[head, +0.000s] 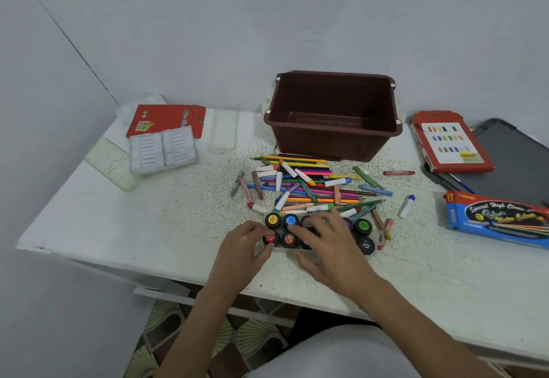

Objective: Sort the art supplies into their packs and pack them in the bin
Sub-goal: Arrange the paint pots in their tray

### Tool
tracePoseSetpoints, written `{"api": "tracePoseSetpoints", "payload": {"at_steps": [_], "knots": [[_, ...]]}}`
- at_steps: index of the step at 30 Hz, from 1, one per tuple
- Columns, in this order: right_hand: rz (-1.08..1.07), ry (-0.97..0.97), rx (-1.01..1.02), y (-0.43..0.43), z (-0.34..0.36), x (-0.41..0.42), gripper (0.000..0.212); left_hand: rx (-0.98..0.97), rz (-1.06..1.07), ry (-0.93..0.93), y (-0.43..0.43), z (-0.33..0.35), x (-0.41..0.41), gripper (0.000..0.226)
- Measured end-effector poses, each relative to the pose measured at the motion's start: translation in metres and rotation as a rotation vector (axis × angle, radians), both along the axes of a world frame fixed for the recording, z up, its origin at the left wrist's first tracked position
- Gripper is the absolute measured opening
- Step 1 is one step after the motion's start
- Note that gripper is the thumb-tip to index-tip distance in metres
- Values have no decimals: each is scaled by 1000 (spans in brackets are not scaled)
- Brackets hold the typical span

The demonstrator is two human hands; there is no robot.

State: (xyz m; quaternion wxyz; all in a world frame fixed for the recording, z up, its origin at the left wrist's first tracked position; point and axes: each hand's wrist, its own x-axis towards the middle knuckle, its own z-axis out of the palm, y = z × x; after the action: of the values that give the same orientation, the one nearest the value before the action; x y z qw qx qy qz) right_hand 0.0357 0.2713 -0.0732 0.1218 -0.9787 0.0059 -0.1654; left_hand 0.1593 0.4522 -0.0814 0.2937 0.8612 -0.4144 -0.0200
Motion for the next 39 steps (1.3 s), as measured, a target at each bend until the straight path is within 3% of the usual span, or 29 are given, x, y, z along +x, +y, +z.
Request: {"api": "tracePoseSetpoints", "payload": {"at_steps": [9,20,26,35,39], "knots": [[-46,96,-115,17,-11,14,18,-3,2,4,-3,-1,0,21],[-96,99,62,13,-10,19,21,38,8,-39,-2,0,7,26],[-122,102,73,17,-10,20,28,53,6,-85,0,-2,6,29],[-97,82,89,10,-11,23,23,115,3,-181,0,-6,10,26],[-93,125,22,11,-10,23,19,134,24,-209,-2,-5,7,36]]}}
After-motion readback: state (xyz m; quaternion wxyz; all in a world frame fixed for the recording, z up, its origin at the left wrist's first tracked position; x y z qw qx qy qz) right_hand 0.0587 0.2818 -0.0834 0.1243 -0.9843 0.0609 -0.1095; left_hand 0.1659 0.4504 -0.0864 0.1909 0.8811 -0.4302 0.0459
